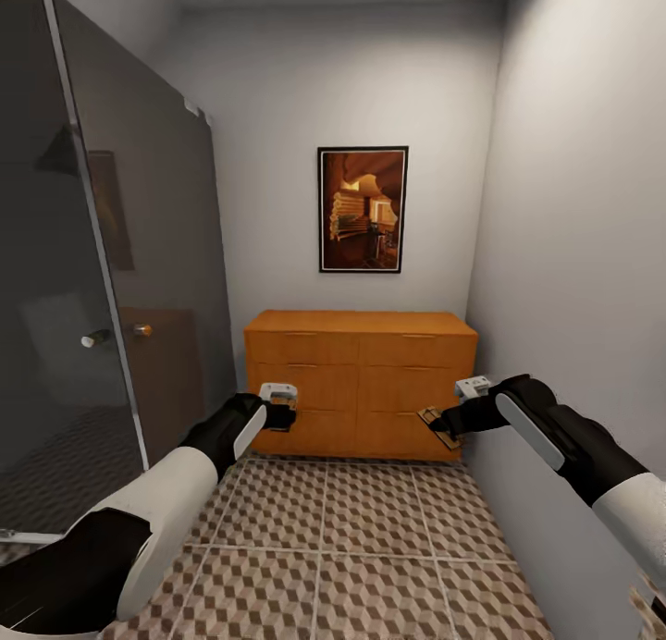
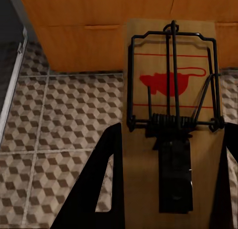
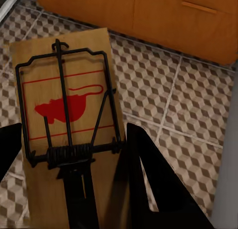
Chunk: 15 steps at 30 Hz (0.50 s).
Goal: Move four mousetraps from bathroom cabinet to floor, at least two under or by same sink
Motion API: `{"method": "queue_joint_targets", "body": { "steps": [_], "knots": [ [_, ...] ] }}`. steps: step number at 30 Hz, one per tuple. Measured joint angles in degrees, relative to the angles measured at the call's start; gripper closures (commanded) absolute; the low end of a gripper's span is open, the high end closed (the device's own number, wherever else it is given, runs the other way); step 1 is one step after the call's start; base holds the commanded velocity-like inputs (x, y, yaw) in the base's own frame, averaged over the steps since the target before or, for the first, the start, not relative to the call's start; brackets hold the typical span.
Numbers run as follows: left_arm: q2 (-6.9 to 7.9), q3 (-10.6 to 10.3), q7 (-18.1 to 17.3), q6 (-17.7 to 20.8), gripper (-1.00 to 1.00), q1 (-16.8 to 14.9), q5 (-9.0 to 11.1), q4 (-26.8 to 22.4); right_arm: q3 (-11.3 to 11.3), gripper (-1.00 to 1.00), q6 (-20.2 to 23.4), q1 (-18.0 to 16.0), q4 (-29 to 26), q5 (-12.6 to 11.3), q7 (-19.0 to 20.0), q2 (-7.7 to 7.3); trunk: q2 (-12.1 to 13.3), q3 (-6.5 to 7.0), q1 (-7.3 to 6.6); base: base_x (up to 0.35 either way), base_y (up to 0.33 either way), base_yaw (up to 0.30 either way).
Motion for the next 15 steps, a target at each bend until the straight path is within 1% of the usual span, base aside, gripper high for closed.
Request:
{"method": "queue_joint_targets", "body": {
  "steps": [6,9,10,11,12,13,14,15],
  "knots": [
    [0.23,0.1,0.0,0.0,1.0,0.0,-0.1,0.1,0.0,1.0,0.0,0.0,0.0,0.0,0.0,0.21,0.0,0.0,0.0,-0.345,0.0,0.271],
    [1.21,0.1,0.0,0.0,1.0,0.0,-0.1,0.1,-0.1,1.0,0.0,0.0,0.0,0.0,0.0,0.22,0.0,0.0,0.0,-0.345,0.0,0.271],
    [2.33,0.1,0.0,0.0,1.0,0.0,-0.2,0.1,-0.1,1.0,0.0,0.0,0.0,0.0,0.0,0.18,0.0,0.0,0.0,-0.345,0.0,0.271],
    [2.65,0.1,0.0,0.1,1.0,0.0,0.0,0.1,-0.1,1.0,0.0,0.0,0.0,0.1,0.0,0.16,0.0,0.0,0.0,-0.345,0.0,0.271],
    [3.47,0.1,0.0,0.1,1.0,0.0,0.2,0.2,-0.2,1.0,0.0,0.0,0.0,0.0,0.0,0.14,0.0,0.0,0.0,-0.345,0.0,0.271],
    [4.54,0.1,0.0,0.1,1.0,0.0,1.2,0.4,-0.2,1.0,0.0,0.0,0.1,0.0,0.0,0.14,0.0,0.0,0.0,-0.345,0.0,0.271],
    [4.86,0.1,0.0,0.1,1.0,0.0,1.7,0.4,-0.1,1.0,0.0,0.0,0.1,0.0,0.0,0.13,0.0,0.0,0.0,-0.345,0.0,0.271],
    [5.52,0.1,-0.1,0.1,1.0,0.0,2.4,0.4,-0.1,1.0,0.0,0.0,0.0,0.0,0.0,0.13,0.0,0.0,0.0,-0.345,0.0,0.271]
  ]
}}
